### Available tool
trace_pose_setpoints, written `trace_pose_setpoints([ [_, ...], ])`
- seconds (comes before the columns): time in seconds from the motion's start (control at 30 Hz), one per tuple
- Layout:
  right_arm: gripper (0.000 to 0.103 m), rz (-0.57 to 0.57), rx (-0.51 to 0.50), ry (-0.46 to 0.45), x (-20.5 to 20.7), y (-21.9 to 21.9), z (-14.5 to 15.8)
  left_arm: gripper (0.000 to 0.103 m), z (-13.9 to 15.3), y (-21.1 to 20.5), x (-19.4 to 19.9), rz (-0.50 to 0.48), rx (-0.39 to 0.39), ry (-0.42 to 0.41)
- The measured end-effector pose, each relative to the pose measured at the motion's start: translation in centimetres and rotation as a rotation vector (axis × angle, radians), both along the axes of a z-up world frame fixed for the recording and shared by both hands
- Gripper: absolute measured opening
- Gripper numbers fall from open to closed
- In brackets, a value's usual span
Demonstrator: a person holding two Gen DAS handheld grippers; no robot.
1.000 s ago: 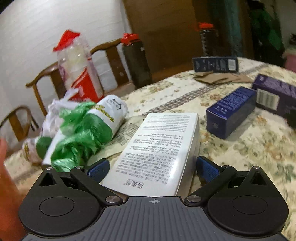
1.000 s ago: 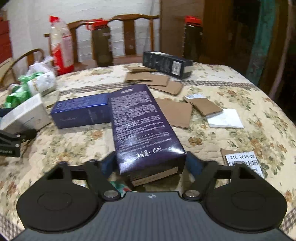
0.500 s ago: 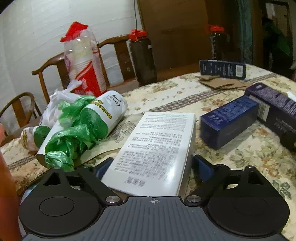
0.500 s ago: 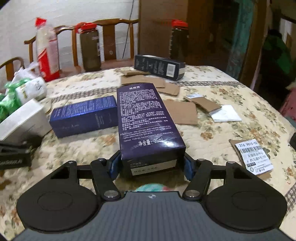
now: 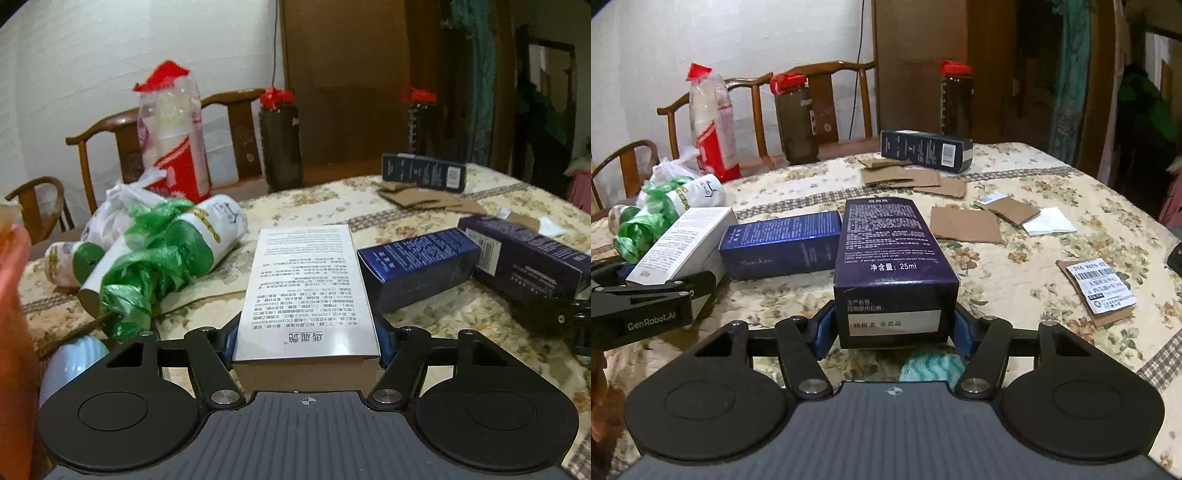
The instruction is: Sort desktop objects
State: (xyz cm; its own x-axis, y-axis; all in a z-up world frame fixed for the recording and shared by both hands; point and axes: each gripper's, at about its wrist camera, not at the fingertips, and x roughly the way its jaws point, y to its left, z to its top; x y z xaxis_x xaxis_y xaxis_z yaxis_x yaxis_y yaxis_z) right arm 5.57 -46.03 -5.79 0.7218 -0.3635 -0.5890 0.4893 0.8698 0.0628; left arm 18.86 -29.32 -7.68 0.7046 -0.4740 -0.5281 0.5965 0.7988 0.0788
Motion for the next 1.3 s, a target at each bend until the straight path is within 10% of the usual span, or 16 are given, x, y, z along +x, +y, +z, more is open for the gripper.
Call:
trace_pose_setpoints([
  [0.3,0.065,0.013,0.07,-0.075,-2.4,0.4,2.2,0.067,3.4,0.7,-2.7,-0.059,0.01,-0.086],
  [0.6,0.066,0.056,-0.027,0.032,-2.5,1.6,-0.2,0.067,0.8,1.7,-2.2,-0.068,0.066,-0.012],
  [0.77,0.1,0.021,-0.031,0.049,-1.9,0.7,0.4,0.067,0.3,2.7,-2.5,-0.067,0.061,-0.009],
  [1.07,0.101,-0.016,0.034,0.27,3.8,-2.8,-1.1,0.067,0.0,2.2,-1.7,-0.087,0.07,-0.002],
  [1.2,0.07,-0.02,0.032,0.184,3.2,-3.0,-1.1,0.066,0.0,2.3,-1.9,-0.083,0.059,-0.019],
  [1.3,0.068,-0.017,-0.054,0.184,2.6,-1.7,-0.8,0.066,0.4,2.4,-2.3,-0.083,0.035,-0.036],
])
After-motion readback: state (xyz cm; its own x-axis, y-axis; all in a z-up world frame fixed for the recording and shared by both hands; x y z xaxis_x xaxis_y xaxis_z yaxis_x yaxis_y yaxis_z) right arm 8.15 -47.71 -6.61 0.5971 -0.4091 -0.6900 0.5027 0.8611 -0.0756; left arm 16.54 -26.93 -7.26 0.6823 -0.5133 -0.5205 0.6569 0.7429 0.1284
